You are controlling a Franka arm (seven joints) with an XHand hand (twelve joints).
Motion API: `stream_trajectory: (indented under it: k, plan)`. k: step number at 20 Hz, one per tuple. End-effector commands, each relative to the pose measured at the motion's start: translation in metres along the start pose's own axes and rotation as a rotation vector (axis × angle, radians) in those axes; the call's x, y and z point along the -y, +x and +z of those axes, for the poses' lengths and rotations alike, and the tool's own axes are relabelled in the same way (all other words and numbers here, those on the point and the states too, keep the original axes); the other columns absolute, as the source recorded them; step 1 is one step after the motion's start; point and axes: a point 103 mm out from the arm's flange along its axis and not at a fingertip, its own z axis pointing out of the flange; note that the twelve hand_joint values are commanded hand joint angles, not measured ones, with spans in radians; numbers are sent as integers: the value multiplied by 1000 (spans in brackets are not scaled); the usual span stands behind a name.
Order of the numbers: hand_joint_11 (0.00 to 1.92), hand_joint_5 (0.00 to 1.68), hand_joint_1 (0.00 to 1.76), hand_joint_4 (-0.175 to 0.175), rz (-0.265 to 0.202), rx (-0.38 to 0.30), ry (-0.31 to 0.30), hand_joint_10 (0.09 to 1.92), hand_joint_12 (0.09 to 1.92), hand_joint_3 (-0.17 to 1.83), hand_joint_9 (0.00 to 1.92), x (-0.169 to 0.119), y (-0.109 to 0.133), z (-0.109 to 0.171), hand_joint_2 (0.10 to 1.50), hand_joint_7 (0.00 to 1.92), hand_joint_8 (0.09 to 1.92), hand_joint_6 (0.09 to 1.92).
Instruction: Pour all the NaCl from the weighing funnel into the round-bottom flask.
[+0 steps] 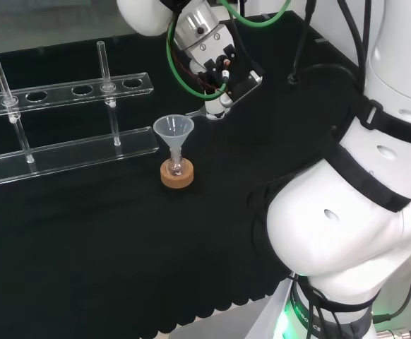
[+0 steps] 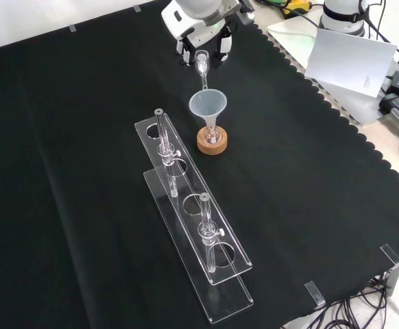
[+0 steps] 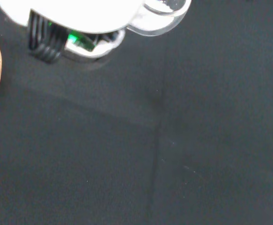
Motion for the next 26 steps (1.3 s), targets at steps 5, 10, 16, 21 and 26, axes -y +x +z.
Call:
stream_trajectory:
  k: [5, 10, 16, 21, 26]
  plan:
    - [1280, 1579, 1164, 175, 3, 61, 18, 87, 716, 607, 1491, 2, 6, -8, 607, 1174, 508, 87]
    - [1275, 1579, 1164, 175, 8, 90, 18, 87, 717, 605, 1491, 3, 8, -11, 609, 1177, 504, 87]
    - [1269, 1580, 1163, 175, 11, 124, 22, 87, 720, 603, 1491, 4, 13, -16, 610, 1179, 501, 87]
    - [1265, 1580, 1163, 175, 10, 163, 15, 87, 722, 601, 1492, 6, 19, -21, 611, 1181, 498, 87]
    - [1263, 1580, 1163, 175, 1, 142, 5, 87, 724, 599, 1493, 7, 22, -23, 612, 1184, 495, 87]
